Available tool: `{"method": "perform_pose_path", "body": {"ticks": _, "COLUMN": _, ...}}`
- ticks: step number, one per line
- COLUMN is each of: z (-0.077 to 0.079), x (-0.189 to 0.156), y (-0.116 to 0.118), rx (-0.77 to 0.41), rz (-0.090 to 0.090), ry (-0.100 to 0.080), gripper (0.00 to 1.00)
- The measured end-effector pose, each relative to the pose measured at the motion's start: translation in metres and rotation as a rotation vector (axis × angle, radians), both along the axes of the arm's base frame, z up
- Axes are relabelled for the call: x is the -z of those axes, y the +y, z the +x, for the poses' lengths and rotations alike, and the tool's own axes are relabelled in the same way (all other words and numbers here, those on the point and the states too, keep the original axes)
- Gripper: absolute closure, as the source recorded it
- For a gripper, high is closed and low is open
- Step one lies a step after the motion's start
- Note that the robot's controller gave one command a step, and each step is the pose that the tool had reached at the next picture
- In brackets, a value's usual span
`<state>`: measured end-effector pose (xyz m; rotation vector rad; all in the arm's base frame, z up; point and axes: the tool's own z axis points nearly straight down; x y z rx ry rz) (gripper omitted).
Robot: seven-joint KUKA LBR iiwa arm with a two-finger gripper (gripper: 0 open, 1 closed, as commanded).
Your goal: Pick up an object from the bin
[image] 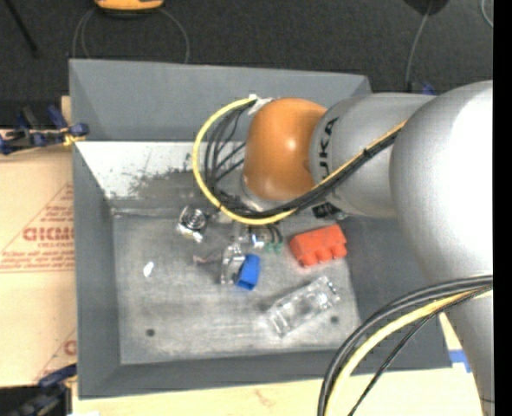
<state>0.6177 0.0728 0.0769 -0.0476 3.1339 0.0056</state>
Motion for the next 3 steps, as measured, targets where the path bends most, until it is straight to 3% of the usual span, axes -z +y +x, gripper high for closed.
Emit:
{"method": "perform_pose_path", "body": {"ticks": 2, "z": 0.0036, "x": -0.0022, "y": -0.001, "rx": 0.011, "rz": -0.001, "ry": -0.003, "gripper": 0.0}}
{"method": "perform_pose_path", "body": {"ticks": 3, "z": 0.0043, "x": -0.0032, "y": -0.001, "rx": 0.012, "rz": 0.0, "ry": -0.005, "gripper": 1.0}}
